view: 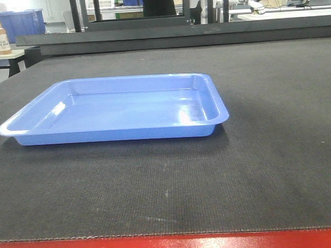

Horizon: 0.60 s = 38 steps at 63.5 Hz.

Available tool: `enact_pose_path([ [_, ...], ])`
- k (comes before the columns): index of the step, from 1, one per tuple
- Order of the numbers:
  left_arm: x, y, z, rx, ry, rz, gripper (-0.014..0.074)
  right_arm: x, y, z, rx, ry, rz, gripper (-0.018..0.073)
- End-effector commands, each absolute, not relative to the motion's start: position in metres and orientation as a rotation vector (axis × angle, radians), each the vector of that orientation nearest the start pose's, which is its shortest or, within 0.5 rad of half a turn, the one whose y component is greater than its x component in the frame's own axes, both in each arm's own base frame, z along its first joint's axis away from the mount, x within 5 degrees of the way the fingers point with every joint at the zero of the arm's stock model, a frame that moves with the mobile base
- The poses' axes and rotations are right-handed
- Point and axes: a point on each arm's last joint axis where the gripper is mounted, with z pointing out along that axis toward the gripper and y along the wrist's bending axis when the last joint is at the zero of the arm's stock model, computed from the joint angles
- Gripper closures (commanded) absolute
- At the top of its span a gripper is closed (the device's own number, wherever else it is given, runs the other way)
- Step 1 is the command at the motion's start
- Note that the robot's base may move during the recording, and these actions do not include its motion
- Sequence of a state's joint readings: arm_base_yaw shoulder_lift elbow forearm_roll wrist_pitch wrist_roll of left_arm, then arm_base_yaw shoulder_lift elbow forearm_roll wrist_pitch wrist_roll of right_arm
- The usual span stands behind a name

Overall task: Grab blue tray and place on right shelf
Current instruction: 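Lower both grippers onto opposite rims of the blue tray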

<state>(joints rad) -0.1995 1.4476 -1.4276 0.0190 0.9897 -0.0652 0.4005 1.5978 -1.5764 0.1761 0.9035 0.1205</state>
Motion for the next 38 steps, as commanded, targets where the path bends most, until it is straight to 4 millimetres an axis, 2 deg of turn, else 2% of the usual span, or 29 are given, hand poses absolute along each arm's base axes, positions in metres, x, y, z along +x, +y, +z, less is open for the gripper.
enact_pose_path([
  [1, 0.314, -0.064, 0.386, 0.174, 2.43, -0.099, 0.0183, 0.341, 0.151, 0.383, -0.169, 2.453, 0.395, -0.003],
  [9, 0.335, -0.068, 0.371, 0.164, 2.464, -0.102, 0.0183, 0.372, 0.155, 0.362, -0.101, 2.566, 0.248, -0.0029],
  [19, 0.358, -0.073, 0.345, 0.168, 2.519, -0.096, 0.0183, 0.395, 0.164, 0.341, -0.101, 2.606, 0.227, -0.0029],
  [38, 0.397, -0.086, 0.306, 0.14, 2.594, -0.161, 0.0183, 0.418, 0.173, 0.297, -0.103, 2.665, 0.201, -0.0029],
])
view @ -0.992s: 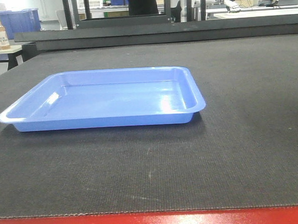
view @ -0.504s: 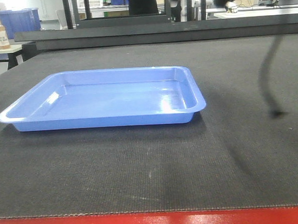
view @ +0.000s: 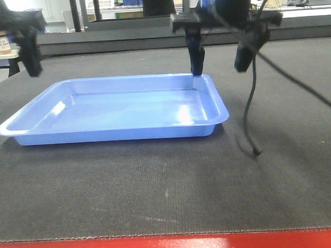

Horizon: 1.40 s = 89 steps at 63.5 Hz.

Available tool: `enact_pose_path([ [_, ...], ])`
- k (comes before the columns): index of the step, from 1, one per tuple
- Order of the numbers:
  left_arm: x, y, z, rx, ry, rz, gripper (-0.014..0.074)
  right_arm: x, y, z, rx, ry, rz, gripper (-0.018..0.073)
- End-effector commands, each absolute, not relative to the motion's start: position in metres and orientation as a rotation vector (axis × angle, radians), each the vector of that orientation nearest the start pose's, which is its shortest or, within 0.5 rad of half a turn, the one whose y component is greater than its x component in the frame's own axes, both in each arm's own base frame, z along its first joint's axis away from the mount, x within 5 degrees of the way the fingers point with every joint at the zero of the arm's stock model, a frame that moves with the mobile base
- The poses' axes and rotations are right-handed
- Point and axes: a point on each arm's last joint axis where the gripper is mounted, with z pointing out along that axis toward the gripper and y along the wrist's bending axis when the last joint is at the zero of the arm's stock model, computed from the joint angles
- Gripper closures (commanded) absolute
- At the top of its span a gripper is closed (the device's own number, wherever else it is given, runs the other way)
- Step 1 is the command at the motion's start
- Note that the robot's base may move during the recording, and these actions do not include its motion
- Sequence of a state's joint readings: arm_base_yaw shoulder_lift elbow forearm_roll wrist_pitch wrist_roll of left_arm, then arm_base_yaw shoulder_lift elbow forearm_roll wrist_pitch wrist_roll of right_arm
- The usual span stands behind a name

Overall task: Grab blue tray and place on right shelf
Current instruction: 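Lower both grippers onto opposite rims of the blue tray, then close both grippers on the tray rims and lift it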

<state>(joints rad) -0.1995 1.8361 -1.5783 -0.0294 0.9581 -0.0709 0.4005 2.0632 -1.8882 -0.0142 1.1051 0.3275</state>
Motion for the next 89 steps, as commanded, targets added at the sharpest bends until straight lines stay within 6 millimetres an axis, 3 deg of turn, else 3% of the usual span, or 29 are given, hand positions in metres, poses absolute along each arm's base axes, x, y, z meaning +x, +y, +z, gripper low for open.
enact_pose_path([
  [1, 0.398, -0.086, 0.304, 0.14, 2.598, -0.161, 0.0183, 0.419, 0.174, 0.295, -0.103, 2.668, 0.2, -0.0029],
  [19, 0.412, -0.089, 0.271, 0.142, 2.668, -0.149, 0.0183, 0.429, 0.178, 0.267, -0.105, 2.718, 0.184, -0.0029],
  [38, 0.418, -0.091, 0.25, 0.139, 2.716, -0.149, 0.0183, 0.431, 0.18, 0.259, -0.101, 2.731, 0.193, -0.0022],
  [44, 0.419, -0.091, 0.248, 0.137, 2.726, -0.153, 0.0188, 0.431, 0.181, 0.259, -0.099, 2.732, 0.2, 0.0064],
  [49, 0.418, -0.091, 0.248, 0.137, 2.728, -0.153, 0.0228, 0.431, 0.181, 0.259, -0.096, 2.736, 0.209, 0.0216],
  [55, 0.418, -0.091, 0.248, 0.137, 2.729, -0.153, 0.0361, 0.43, 0.181, 0.259, -0.093, 2.746, 0.214, 0.0452],
  [59, 0.418, -0.091, 0.248, 0.137, 2.729, -0.153, 0.0461, 0.429, 0.181, 0.259, -0.093, 2.752, 0.211, 0.0554],
  [66, 0.418, -0.091, 0.248, 0.137, 2.729, -0.153, 0.0659, 0.43, 0.181, 0.258, -0.093, 2.756, 0.209, 0.0535],
  [70, 0.418, -0.091, 0.248, 0.137, 2.729, -0.153, 0.0626, 0.43, 0.181, 0.258, -0.093, 2.756, 0.209, 0.0535],
  [81, 0.414, -0.09, 0.254, 0.115, 2.739, -0.154, 0.0638, 0.424, 0.179, 0.267, -0.092, 2.768, 0.203, 0.0535],
  [89, 0.405, -0.089, 0.271, 0.113, 2.736, -0.16, 0.0638, 0.415, 0.174, 0.291, -0.09, 2.737, 0.21, 0.0535],
])
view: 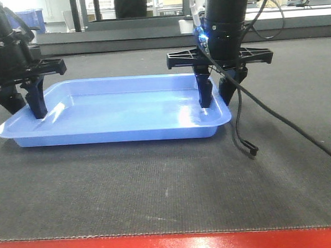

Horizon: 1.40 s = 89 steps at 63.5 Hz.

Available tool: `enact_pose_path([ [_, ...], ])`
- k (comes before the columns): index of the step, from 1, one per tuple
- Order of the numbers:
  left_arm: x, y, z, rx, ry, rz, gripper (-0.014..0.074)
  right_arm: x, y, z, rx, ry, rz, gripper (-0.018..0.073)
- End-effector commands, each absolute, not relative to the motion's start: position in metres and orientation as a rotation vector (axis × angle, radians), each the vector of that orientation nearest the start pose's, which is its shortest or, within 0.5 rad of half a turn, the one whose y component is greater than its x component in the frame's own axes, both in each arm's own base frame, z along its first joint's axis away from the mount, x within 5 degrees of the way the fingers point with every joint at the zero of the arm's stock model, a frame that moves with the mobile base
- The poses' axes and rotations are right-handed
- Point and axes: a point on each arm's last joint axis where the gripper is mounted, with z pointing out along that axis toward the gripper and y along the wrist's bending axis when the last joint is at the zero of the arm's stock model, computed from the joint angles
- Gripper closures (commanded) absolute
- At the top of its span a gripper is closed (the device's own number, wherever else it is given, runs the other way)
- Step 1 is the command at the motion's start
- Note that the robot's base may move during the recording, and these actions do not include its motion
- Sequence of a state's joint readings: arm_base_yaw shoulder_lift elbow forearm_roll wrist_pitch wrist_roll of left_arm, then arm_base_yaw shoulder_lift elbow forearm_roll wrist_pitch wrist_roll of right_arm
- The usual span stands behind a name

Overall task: Grab blue tray and place on right shelf
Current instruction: 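Close both grippers on the tray rims and lift it, then hold the tray raised with both grippers while backing away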

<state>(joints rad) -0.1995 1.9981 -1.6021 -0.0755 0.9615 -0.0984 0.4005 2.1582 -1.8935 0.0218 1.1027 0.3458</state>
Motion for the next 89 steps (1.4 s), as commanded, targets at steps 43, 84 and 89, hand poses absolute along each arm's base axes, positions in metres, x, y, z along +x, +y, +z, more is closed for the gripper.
enact_pose_path([
  [43, 0.3, -0.103, 0.352, 0.2, 2.73, -0.233, 0.0638, 0.291, 0.122, 0.363, -0.142, 2.609, 0.153, 0.0535],
  [84, 0.206, -0.146, 0.37, 0.396, 2.759, -0.195, 0.0638, 0.183, 0.074, 0.382, -0.127, 2.564, 0.171, 0.0535],
  [89, 0.199, -0.148, 0.386, 0.403, 2.725, -0.187, 0.0638, 0.174, 0.07, 0.384, -0.14, 2.585, 0.156, 0.0535],
])
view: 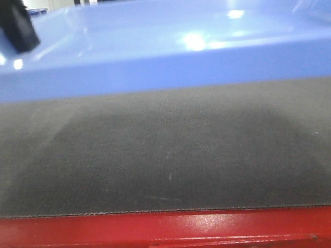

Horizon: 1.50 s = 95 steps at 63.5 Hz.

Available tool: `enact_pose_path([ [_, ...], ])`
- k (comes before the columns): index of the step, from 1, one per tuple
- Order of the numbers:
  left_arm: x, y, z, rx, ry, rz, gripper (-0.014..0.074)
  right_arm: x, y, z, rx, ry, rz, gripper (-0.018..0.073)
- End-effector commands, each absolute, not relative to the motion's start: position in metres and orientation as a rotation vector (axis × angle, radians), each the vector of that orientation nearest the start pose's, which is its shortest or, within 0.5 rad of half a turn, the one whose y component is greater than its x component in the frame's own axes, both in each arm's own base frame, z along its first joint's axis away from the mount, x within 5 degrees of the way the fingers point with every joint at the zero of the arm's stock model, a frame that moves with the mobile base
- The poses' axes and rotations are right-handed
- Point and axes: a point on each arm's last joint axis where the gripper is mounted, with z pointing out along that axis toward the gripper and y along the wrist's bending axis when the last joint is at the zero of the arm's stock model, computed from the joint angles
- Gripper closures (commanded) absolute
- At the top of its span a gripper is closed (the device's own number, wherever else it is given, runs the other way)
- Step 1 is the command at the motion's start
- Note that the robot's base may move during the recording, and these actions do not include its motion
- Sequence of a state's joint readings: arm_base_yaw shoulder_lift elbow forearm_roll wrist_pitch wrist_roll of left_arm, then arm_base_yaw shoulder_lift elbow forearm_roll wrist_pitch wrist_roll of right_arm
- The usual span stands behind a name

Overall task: Grab blue tray and place on right shelf
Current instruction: 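Hold the tray raised with both grippers while backing away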

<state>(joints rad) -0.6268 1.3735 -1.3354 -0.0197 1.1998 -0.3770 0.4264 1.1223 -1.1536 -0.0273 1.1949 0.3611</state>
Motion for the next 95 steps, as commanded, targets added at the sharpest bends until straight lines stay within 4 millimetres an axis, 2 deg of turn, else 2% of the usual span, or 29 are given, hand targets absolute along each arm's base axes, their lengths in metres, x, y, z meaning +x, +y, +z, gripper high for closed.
enact_pose_path([
  [1, 0.199, -0.148, 0.388, 0.404, 2.715, -0.186, 0.0638, 0.173, 0.069, 0.383, -0.143, 2.595, 0.151, 0.0535],
  [8, 0.193, -0.153, 0.406, 0.388, 2.659, -0.238, 0.0638, 0.168, 0.066, 0.382, -0.15, 2.648, 0.114, 0.0535],
  [15, 0.19, -0.156, 0.415, 0.406, 2.626, -0.256, 0.0638, 0.168, 0.066, 0.383, -0.149, 2.64, 0.119, 0.0535],
  [37, 0.19, -0.156, 0.414, 0.406, 2.626, -0.253, 0.0638, 0.168, 0.068, 0.422, -0.135, 2.51, 0.196, 0.0535],
  [57, 0.19, -0.156, 0.414, 0.406, 2.627, -0.256, 0.0638, 0.177, 0.073, 0.416, -0.139, 2.539, 0.205, 0.0536],
  [95, 0.19, -0.156, 0.414, 0.406, 2.629, -0.265, 0.0645, 0.177, 0.073, 0.417, -0.139, 2.537, 0.205, 0.0536],
])
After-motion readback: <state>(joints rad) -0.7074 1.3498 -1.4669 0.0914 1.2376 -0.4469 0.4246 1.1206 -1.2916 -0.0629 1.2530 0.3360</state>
